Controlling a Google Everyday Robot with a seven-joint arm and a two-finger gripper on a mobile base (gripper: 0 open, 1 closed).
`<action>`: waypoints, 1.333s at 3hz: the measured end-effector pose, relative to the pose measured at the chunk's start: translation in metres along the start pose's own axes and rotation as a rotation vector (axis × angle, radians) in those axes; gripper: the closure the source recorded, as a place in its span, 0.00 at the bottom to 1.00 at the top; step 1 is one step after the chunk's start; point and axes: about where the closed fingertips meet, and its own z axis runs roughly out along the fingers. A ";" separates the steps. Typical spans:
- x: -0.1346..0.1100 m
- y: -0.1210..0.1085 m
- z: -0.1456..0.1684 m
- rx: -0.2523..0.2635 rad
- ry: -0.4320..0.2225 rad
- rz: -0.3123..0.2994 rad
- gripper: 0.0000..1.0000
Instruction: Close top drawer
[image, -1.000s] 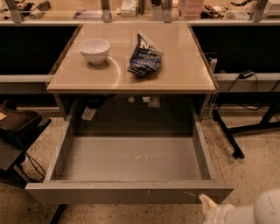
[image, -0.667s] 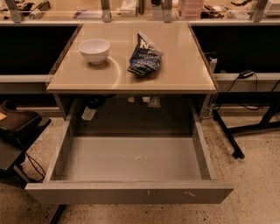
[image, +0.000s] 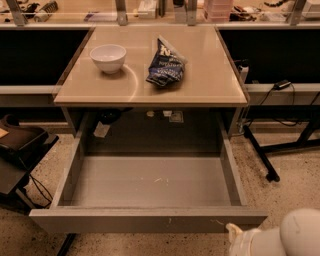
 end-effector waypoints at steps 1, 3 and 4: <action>-0.067 -0.044 -0.037 0.072 0.025 -0.082 0.00; -0.119 -0.094 -0.052 0.080 0.042 -0.105 0.00; -0.066 -0.067 -0.070 0.092 0.013 0.012 0.00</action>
Offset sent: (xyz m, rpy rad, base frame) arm 0.1992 0.0291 0.0912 -0.1274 -0.0367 0.1176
